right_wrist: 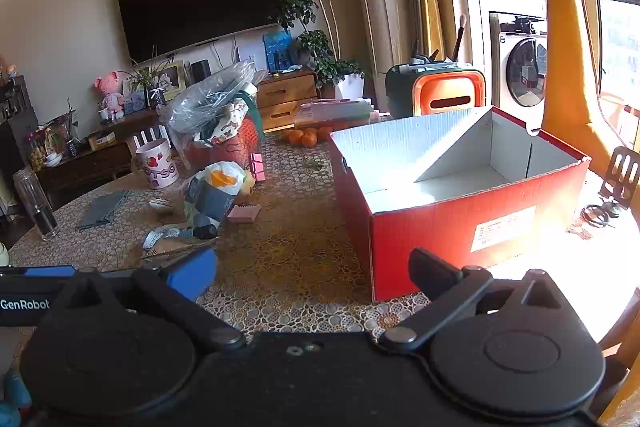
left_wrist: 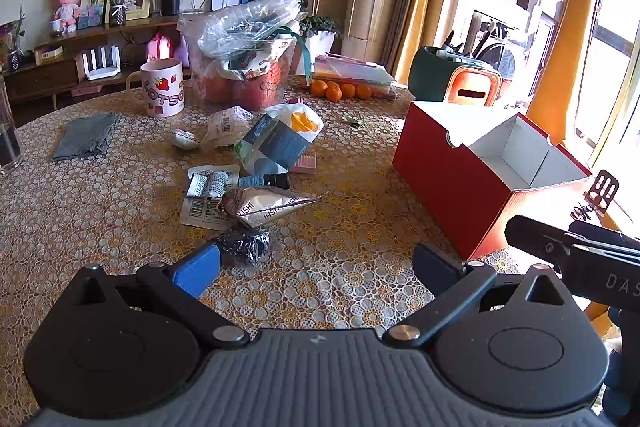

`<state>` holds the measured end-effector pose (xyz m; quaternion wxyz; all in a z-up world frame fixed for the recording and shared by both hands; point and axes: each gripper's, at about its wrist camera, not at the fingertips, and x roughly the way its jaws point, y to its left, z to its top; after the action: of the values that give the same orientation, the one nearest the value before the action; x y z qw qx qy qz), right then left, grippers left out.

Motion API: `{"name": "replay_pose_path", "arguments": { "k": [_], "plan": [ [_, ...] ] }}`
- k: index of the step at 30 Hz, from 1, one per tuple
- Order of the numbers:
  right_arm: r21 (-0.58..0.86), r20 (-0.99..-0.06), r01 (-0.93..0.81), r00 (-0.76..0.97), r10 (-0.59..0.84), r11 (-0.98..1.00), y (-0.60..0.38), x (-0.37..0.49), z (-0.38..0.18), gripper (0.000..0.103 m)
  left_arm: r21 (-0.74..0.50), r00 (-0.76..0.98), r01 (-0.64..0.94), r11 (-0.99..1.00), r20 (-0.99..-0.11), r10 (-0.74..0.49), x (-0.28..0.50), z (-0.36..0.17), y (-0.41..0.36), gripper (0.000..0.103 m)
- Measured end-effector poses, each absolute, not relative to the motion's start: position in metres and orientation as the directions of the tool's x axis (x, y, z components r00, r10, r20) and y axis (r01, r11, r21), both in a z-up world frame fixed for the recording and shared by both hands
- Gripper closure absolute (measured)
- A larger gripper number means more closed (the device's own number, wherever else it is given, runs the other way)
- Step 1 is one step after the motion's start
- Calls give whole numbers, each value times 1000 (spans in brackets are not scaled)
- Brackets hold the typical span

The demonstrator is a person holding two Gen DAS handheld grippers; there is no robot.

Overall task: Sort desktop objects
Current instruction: 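Move both tools toward the snack packets on the table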

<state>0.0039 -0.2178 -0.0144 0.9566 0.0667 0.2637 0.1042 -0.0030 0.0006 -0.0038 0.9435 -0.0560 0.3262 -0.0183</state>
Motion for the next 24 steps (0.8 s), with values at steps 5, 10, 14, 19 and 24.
{"name": "replay_pose_path", "arguments": {
  "k": [5, 10, 14, 19, 24],
  "plan": [
    [185, -488, -173, 838, 244, 967, -219, 2, -11, 0, -122, 792, -7, 992, -606, -69, -4, -3, 2, 0],
    [185, -489, -173, 838, 243, 967, -219, 2, -11, 0, -118, 797, -6, 993, -600, -67, -5, -2, 2, 0],
    [183, -488, -175, 838, 244, 967, -219, 3, -11, 0, -109, 808, -6, 994, -586, -60, -7, -1, 2, 0],
    [186, -484, -182, 838, 251, 965, -217, 3, -8, 0, -105, 828, 6, 995, -557, -63, -9, 4, 2, 0],
    [195, -469, -196, 842, 267, 961, -218, 3, -7, 1, -109, 855, 9, 994, -515, -64, -12, 7, 5, 0]
  ]
}}
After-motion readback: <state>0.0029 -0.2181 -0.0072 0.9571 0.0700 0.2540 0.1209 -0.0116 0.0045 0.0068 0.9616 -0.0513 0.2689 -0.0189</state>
